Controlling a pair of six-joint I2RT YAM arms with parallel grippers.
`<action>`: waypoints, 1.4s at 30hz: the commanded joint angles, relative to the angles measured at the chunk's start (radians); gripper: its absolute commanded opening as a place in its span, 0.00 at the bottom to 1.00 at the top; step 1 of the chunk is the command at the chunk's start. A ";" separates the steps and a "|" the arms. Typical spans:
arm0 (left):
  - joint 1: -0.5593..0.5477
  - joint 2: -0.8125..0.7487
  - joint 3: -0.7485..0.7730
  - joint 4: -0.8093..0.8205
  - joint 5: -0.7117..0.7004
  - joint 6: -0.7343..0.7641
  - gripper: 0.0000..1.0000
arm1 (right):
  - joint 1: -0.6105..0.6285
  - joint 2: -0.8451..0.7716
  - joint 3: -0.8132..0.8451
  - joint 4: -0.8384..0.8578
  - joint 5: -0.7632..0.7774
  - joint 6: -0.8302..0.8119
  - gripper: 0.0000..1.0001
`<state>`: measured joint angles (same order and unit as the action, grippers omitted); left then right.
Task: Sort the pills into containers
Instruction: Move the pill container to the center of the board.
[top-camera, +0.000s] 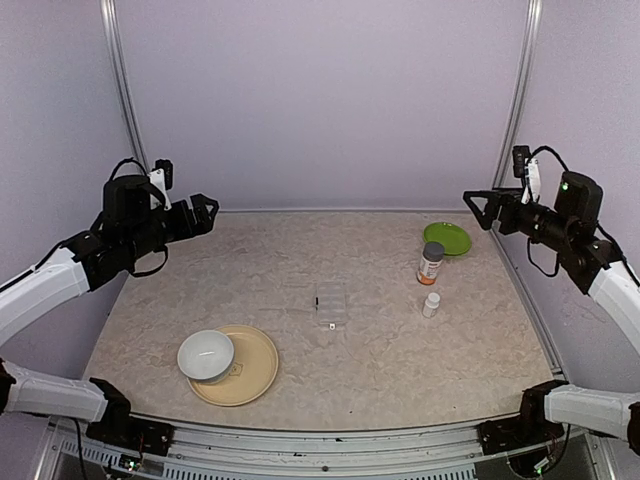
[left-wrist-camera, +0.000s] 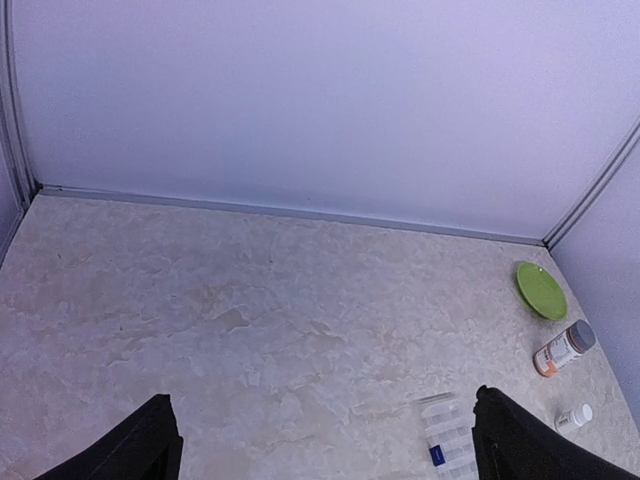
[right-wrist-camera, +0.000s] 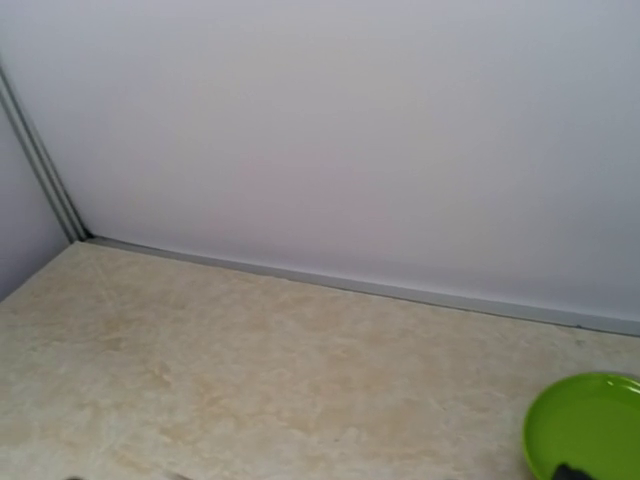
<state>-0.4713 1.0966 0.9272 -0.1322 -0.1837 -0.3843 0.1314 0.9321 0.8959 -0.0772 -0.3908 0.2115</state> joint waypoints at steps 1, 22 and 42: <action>-0.032 0.039 0.046 0.030 0.017 0.017 0.99 | -0.016 0.002 0.028 0.040 -0.110 -0.003 1.00; -0.270 0.327 -0.019 0.180 0.073 -0.098 0.99 | 0.288 0.360 0.086 0.030 0.007 -0.030 1.00; -0.403 0.675 0.066 0.277 0.154 -0.216 0.99 | 0.364 0.487 0.110 0.033 0.055 -0.013 1.00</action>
<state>-0.8597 1.7226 0.9386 0.0994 -0.0578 -0.5686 0.4881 1.4197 0.9718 -0.0475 -0.3534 0.1989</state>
